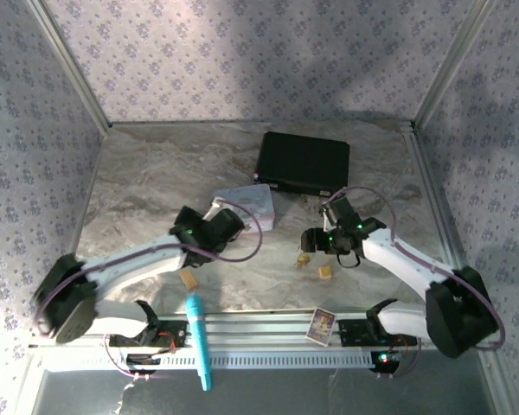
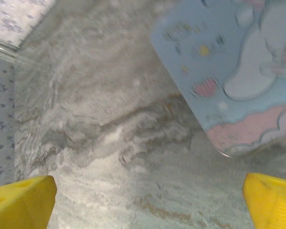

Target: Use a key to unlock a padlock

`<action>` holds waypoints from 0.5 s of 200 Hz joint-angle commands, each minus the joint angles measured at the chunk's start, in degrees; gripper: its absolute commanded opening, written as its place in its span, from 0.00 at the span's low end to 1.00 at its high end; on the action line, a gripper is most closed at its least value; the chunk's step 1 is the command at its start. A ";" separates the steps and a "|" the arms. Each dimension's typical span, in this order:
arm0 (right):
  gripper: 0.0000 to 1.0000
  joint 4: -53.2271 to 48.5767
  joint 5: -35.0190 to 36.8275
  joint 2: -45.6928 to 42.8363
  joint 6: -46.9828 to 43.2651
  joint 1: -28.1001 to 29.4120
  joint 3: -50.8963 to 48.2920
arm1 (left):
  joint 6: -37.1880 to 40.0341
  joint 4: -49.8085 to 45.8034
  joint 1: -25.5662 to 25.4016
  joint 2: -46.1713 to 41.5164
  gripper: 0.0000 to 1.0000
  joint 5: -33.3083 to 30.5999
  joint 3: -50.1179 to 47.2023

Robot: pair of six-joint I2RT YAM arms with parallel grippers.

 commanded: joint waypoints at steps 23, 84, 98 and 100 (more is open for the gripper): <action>0.80 7.93 18.50 -8.38 -4.85 -3.23 -0.91 | -3.84 15.32 6.07 -18.47 1.00 0.06 -9.36; 0.99 34.05 31.44 -18.42 -17.76 -11.70 -16.51 | -0.75 25.29 25.42 -26.14 1.00 1.15 -19.42; 0.99 35.93 30.94 -16.93 -20.06 -14.16 -17.05 | -1.07 30.93 30.52 -25.26 1.00 1.65 -23.11; 0.99 36.41 30.77 -16.51 -20.41 -14.55 -17.32 | -1.11 31.75 31.39 -25.07 1.00 2.14 -23.50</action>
